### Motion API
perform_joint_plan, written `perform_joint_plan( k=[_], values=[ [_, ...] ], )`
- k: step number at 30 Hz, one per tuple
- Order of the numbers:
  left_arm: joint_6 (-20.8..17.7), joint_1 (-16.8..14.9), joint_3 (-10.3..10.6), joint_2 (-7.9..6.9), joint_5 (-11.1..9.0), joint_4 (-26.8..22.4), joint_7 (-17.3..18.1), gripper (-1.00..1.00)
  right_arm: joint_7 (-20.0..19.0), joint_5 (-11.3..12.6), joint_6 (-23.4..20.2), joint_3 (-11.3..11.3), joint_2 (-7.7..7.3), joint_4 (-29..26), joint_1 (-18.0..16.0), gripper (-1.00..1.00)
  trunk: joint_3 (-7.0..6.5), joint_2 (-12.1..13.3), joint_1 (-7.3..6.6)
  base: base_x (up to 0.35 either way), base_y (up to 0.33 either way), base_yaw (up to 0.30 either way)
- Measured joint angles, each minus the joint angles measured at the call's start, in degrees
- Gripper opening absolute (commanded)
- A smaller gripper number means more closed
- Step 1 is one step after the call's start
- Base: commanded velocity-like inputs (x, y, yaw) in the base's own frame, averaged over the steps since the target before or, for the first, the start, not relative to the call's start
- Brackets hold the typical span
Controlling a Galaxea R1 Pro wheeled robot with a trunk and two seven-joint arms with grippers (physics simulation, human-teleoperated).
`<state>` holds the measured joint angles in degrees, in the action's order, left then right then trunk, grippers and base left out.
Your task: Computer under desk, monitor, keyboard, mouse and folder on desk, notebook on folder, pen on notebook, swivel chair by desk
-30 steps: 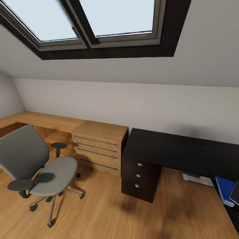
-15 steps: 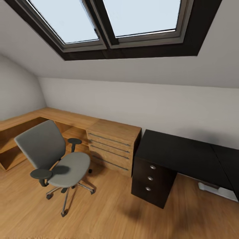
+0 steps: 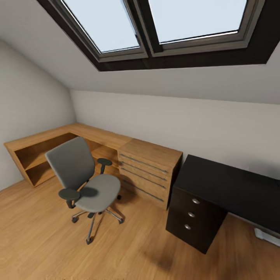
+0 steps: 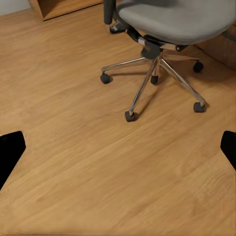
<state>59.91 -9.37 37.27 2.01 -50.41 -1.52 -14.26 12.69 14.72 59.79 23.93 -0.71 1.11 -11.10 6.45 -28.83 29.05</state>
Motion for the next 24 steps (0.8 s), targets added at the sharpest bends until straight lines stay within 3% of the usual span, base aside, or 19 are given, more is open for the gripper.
perform_joint_plan(
  k=[6,15,24],
  values=[
    [-0.47,-0.04,0.03,0.0,0.0,0.0,0.0,1.0,0.0,0.0,0.0,-0.02,-0.02,-0.03,0.0,1.0,0.11,0.0,0.0,0.0,0.0,0.285],
    [-5.73,-0.05,0.04,0.0,0.17,0.01,-0.03,1.0,1.94,-0.09,0.01,0.0,0.05,-0.07,0.0,1.0,0.58,0.0,0.0,0.0,0.0,0.229],
    [-5.93,-0.04,0.04,0.0,0.17,0.01,-0.03,1.0,2.05,-0.09,0.01,0.0,0.09,-0.07,0.0,1.0,1.23,0.0,0.0,0.0,0.0,0.172]
  ],
)
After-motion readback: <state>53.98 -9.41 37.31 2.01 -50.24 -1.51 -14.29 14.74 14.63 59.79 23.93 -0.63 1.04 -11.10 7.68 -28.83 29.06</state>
